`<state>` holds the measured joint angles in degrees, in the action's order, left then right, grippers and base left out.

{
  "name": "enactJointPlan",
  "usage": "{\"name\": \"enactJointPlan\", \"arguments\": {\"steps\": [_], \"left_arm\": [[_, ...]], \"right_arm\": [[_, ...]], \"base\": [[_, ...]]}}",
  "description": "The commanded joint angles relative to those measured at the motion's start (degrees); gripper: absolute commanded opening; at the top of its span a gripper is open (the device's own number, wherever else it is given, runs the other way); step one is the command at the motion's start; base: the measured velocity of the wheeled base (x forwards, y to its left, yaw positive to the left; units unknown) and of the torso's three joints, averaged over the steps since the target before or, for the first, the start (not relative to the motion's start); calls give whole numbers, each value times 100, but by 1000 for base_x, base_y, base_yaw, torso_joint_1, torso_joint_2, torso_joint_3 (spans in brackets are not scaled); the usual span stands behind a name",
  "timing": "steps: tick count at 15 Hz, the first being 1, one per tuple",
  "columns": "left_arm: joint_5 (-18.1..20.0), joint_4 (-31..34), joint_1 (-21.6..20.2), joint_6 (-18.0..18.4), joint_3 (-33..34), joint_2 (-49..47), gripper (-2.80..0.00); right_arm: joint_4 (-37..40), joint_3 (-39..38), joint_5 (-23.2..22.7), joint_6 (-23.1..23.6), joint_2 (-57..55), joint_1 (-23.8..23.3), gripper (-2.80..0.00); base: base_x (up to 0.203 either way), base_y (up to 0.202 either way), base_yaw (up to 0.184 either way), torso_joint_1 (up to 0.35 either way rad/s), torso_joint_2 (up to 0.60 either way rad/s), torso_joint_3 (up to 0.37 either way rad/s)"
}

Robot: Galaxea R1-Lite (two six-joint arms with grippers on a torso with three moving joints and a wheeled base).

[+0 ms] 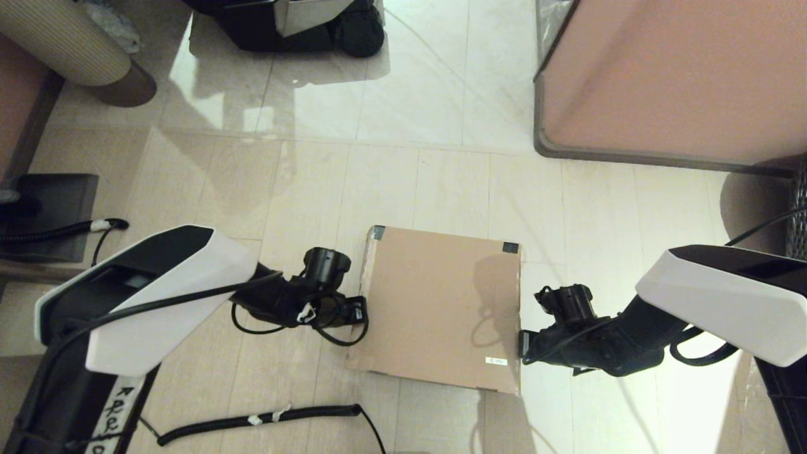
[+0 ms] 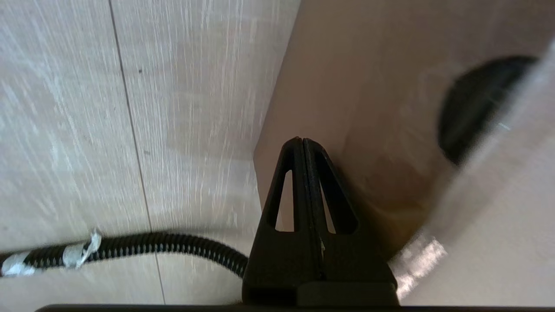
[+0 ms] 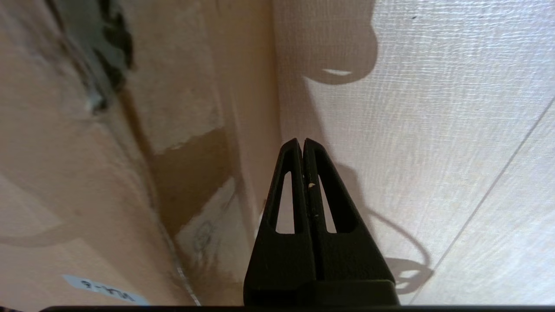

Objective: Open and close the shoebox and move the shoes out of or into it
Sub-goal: Open the shoe box

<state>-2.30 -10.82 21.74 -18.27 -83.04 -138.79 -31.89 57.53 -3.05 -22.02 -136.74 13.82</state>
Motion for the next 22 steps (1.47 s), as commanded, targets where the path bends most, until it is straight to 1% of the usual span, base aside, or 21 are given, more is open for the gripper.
{"name": "enactJointPlan", "arguments": {"steps": [1, 4, 6, 7, 8, 10, 12, 14, 15, 16, 18, 20, 22], "left_arm": [[10, 61, 40, -22, 25, 149, -280], [11, 127, 40, -34, 81, 349, -280], [28, 116, 48, -40, 273, 469, -280], [36, 107, 57, -86, 356, 508, -280], [31, 107, 116, -205, 392, 519, -280], [32, 102, 146, -307, 470, 543, -280], [28, 98, 155, -317, 490, 546, -280], [29, 89, 155, -378, 491, 551, -280], [36, 81, 155, -387, 491, 553, -280], [32, 80, 155, -396, 491, 560, -280], [30, 100, 155, -430, 491, 676, -280], [28, 129, 155, -423, 495, 875, -280], [28, 308, 155, -422, 499, 1068, -280]], "right_arm": [[-10, 10, -12, 48, 27, -3, -280], [241, 13, -37, 411, 103, -10, -280], [714, 113, -138, 439, 313, -13, -280], [803, 128, -314, 435, 404, 7, -280], [812, 131, -400, 396, 416, 100, -280], [795, 157, -394, 348, 403, 161, -280], [720, 163, -337, 365, 331, 164, -280], [409, 155, -255, 352, 252, 177, -280], [121, 142, -257, 279, 221, 212, -280], [-79, 142, -267, 94, 196, 243, -280], [-226, 143, -297, -223, 297, 254, -280], [-200, 43, -301, -300, 527, 252, -280], [-159, -165, -302, -310, 821, 259, -280]], "base": [[0, 0, 0, 0, 0, 0], [0, 0, 0, 0, 0, 0], [0, 0, 0, 0, 0, 0], [0, 0, 0, 0, 0, 0], [0, 0, 0, 0, 0, 0], [0, 0, 0, 0, 0, 0], [0, 0, 0, 0, 0, 0], [0, 0, 0, 0, 0, 0], [0, 0, 0, 0, 0, 0], [0, 0, 0, 0, 0, 0], [0, 0, 0, 0, 0, 0], [0, 0, 0, 0, 0, 0], [0, 0, 0, 0, 0, 0]]}}
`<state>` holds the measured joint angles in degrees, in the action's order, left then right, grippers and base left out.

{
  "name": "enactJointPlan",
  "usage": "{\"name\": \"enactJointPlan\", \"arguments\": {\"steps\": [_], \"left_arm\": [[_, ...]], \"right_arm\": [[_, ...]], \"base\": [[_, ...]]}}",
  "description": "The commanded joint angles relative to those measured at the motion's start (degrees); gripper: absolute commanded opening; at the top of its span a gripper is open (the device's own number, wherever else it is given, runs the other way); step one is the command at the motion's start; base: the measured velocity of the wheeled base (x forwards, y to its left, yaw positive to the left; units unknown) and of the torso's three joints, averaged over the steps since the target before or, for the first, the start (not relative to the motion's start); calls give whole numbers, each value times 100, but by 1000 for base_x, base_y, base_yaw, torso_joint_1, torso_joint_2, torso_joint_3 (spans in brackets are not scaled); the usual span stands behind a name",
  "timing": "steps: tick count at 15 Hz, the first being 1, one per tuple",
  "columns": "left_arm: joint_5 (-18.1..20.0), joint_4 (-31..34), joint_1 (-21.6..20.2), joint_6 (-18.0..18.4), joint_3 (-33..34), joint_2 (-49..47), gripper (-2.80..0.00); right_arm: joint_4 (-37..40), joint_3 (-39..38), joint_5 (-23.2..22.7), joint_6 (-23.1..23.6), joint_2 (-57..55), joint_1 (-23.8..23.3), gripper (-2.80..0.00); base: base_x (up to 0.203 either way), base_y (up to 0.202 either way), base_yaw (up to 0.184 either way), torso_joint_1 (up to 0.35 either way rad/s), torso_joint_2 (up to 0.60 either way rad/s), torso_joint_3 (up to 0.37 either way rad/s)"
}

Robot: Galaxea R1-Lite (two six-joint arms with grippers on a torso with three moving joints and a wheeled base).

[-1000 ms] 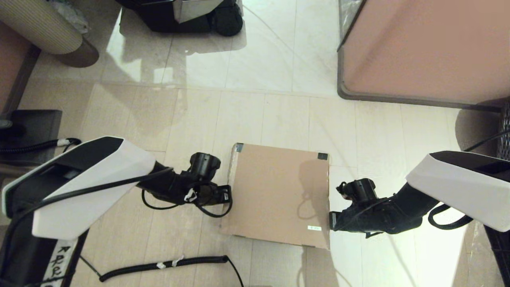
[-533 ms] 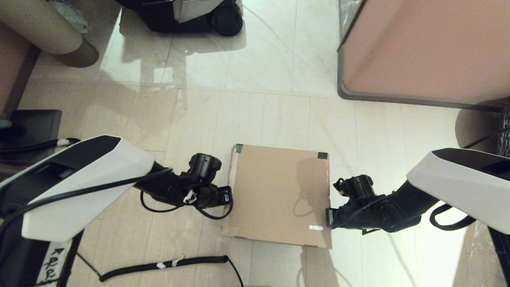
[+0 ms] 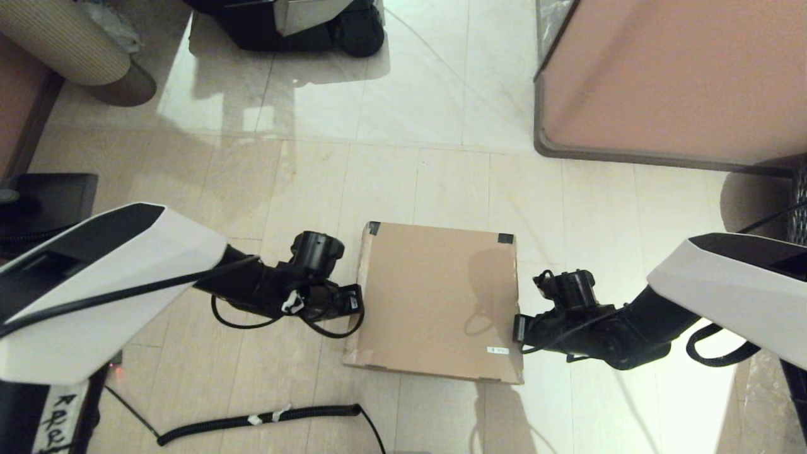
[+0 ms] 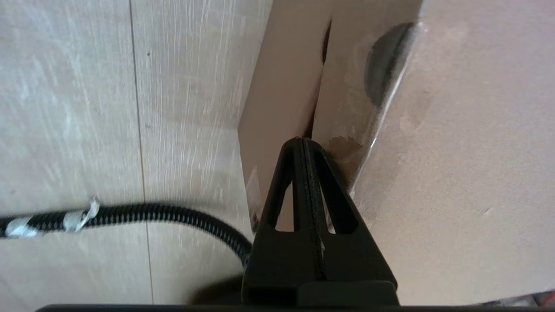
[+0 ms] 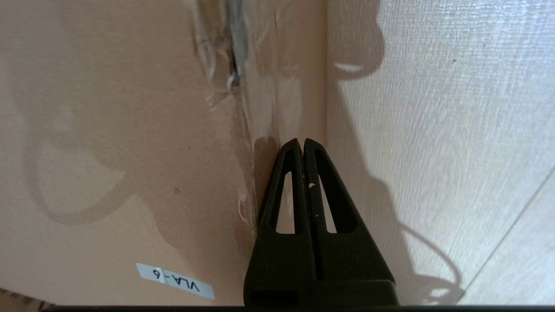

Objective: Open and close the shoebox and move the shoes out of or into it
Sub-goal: Open the shoe box

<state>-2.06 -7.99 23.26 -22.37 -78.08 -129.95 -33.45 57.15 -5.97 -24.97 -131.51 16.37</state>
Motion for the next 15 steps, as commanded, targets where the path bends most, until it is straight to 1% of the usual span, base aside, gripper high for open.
{"name": "enactJointPlan", "arguments": {"steps": [1, 5, 7, 9, 10, 12, 15], "left_arm": [[4, 115, 7, -13, 14, 276, -280], [4, 220, 23, -33, 167, 634, -280], [4, 275, 29, -165, 182, 820, -280], [4, 380, 30, -214, 163, 1016, -280], [4, 390, 30, -277, 156, 1104, -280], [4, 448, 30, -564, 96, 1218, -280], [4, 788, 30, -1260, -244, 1306, -280]], "right_arm": [[67, -224, -9, -17, 471, 5, -280], [399, -551, -9, -17, 1131, 6, -280], [580, -572, -9, -20, 1359, 23, -280], [845, -497, -14, -124, 1574, 48, -280], [991, -470, -46, -312, 1676, 50, -280], [1200, -472, -297, -696, 1931, 58, -280], [1595, -477, -945, -1578, 2326, 58, -280]], "base": [[0, 0, 0, 0, 0, 0], [0, 0, 0, 0, 0, 0], [0, 0, 0, 0, 0, 0], [0, 0, 0, 0, 0, 0], [0, 0, 0, 0, 0, 0], [0, 0, 0, 0, 0, 0], [0, 0, 0, 0, 0, 0]]}}
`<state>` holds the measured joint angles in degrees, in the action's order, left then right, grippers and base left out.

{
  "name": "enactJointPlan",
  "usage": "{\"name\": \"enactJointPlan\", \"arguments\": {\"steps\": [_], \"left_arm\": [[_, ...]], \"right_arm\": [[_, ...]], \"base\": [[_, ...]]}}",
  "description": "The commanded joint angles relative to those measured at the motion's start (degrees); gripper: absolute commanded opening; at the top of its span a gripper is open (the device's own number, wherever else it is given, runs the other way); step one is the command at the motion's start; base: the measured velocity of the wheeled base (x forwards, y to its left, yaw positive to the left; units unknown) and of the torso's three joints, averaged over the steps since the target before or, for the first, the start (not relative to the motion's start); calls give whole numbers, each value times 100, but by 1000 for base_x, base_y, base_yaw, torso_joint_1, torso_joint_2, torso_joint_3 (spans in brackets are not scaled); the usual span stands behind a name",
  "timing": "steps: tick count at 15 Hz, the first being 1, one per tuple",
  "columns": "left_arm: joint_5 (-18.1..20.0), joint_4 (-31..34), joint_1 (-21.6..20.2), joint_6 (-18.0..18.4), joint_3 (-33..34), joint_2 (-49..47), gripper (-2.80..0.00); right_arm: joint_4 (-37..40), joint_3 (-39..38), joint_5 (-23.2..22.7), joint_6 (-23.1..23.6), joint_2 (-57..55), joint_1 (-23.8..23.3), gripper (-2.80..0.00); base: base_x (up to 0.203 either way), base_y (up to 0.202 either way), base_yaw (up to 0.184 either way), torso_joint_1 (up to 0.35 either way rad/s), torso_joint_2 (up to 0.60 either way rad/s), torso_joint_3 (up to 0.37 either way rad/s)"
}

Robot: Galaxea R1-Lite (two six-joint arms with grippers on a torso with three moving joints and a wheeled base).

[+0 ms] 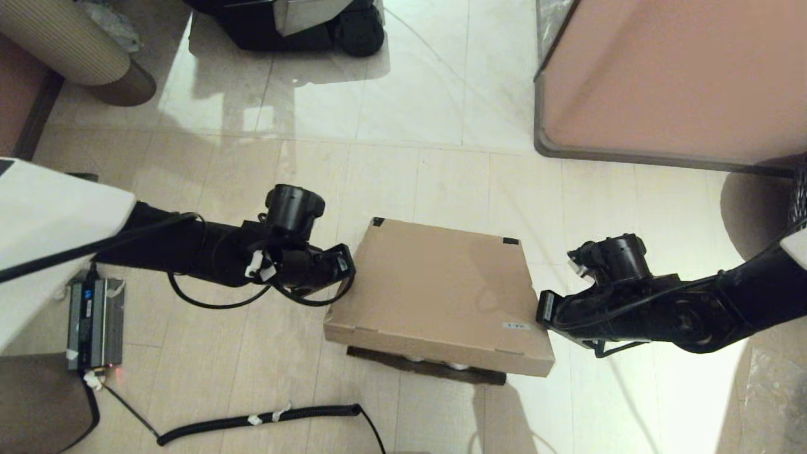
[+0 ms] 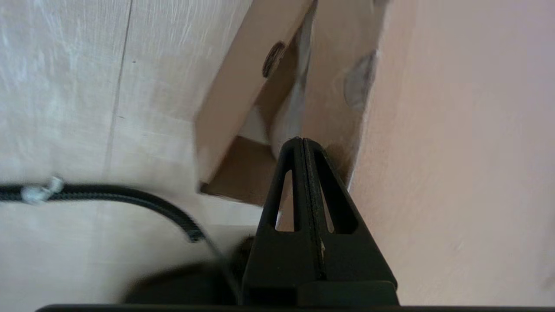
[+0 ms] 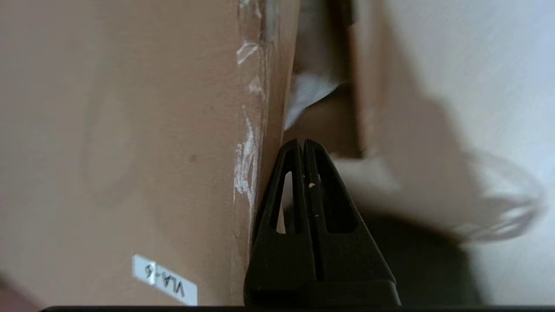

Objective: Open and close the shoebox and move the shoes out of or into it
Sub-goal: Open the shoe box

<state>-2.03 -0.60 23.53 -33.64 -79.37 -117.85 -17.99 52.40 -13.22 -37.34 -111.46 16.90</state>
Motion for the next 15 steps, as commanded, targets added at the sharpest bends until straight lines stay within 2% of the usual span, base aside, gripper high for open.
{"name": "enactJointPlan", "arguments": {"steps": [1, 3, 5, 7, 8, 10, 15], "left_arm": [[1, 128, 3, -238, -217, 113, -280], [1, 174, -2, -461, -403, 126, -280], [8, 483, -15, -1018, -820, 107, -280], [56, 869, -53, -1547, -1287, 59, -280], [114, 968, -85, -1698, -1422, 38, -280], [150, 982, -103, -1725, -1486, 34, -280], [141, 1082, -178, -1725, -1687, -24, -280]], "right_arm": [[117, -7, -314, -533, 386, 7, -280], [200, -7, -475, -930, 501, 4, -280], [212, 23, -760, -1493, 635, -4, -280], [212, -26, -856, -1645, 660, -33, -280], [208, -24, -857, -1801, 660, -56, -280], [199, -37, -857, -2058, 660, -171, -280], [212, -60, -897, -2154, 691, -737, -280]], "base": [[0, 0, 0, 0, 0, 0], [0, 0, 0, 0, 0, 0], [0, 0, 0, 0, 0, 0], [0, 0, 0, 0, 0, 0], [0, 0, 0, 0, 0, 0], [0, 0, 0, 0, 0, 0], [0, 0, 0, 0, 0, 0]]}}
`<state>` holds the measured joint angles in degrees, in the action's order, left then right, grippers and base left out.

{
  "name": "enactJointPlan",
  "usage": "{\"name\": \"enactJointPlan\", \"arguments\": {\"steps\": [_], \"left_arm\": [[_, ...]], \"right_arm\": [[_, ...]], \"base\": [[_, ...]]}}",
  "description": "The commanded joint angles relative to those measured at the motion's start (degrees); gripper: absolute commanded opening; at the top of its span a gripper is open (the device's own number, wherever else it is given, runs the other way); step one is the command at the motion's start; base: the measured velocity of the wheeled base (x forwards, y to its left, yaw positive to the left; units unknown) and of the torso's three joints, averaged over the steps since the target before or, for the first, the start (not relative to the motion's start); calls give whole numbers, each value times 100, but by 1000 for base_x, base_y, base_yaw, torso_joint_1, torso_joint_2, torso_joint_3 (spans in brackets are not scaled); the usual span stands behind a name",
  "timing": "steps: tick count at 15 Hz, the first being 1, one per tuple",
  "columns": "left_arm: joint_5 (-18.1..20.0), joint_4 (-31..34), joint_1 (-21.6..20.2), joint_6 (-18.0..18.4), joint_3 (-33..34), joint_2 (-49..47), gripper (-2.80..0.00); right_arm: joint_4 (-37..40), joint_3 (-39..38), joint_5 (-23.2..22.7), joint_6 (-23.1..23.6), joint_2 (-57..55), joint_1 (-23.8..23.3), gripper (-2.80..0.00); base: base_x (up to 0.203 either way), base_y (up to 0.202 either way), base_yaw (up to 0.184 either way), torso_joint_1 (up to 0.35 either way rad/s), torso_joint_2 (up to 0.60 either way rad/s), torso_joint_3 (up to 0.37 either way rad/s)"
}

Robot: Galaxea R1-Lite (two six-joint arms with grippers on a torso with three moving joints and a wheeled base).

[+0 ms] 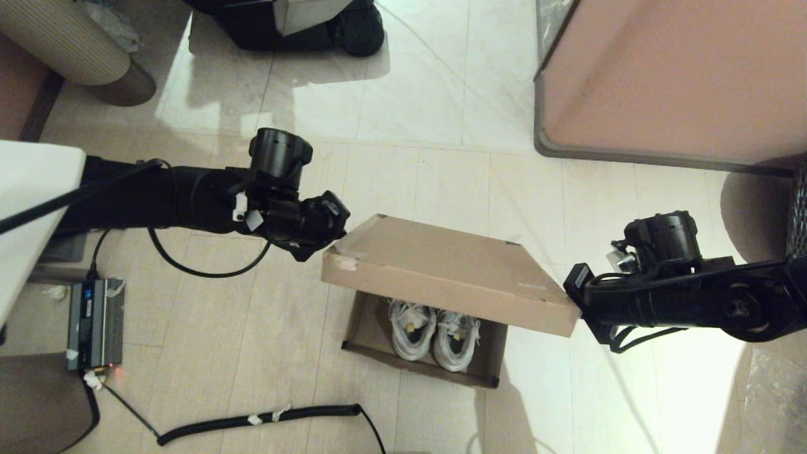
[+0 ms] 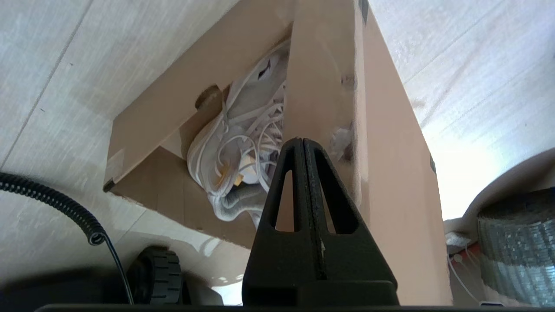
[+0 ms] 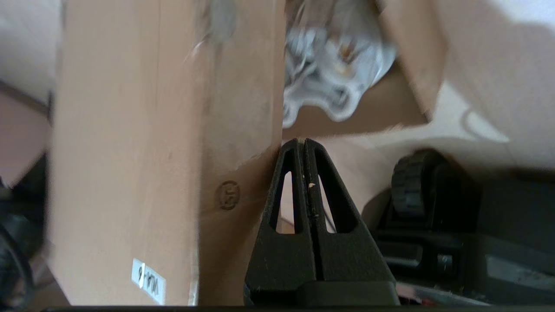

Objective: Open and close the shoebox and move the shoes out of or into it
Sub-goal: Open the shoe box

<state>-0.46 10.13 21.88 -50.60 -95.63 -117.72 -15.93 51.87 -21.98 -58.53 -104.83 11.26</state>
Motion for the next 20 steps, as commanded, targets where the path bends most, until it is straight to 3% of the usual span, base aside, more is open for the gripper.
{"name": "enactJointPlan", "arguments": {"steps": [1, 8, 10, 11, 12, 14, 16, 20], "left_arm": [[-12, 44, -24, -29, -127, -79, -280], [-35, 324, -386, 8, -365, -269, -280], [-135, 577, -382, 456, -108, -346, -280], [-306, 645, -353, 822, 133, -408, -280], [-596, 593, -278, 1132, 358, -557, -280], [-903, 108, -137, 1278, 500, -998, -280], [-1049, -462, 30, 1493, 583, -1404, -280], [-1076, -1087, 166, 1763, 543, -1985, -280]], "right_arm": [[11, -1, -100, -36, 40, -254, -280], [11, 116, -349, -317, 76, -278, -280], [43, 87, -248, -24, -87, -295, -280], [200, 91, -73, 275, -224, -295, -280], [370, 87, 385, 717, -452, -250, -280], [355, 65, 1390, 1390, -1110, -73, -280], [-185, 94, 2167, 1709, -1787, 120, -280], [-1071, 184, 2430, 2157, -2639, 369, -280]], "base": [[0, 0, 0, 0, 0, 0], [0, 0, 0, 0, 0, 0], [0, 0, 0, 0, 0, 0], [0, 0, 0, 0, 0, 0], [0, 0, 0, 0, 0, 0], [0, 0, 0, 0, 0, 0], [0, 0, 0, 0, 0, 0], [0, 0, 0, 0, 0, 0]]}}
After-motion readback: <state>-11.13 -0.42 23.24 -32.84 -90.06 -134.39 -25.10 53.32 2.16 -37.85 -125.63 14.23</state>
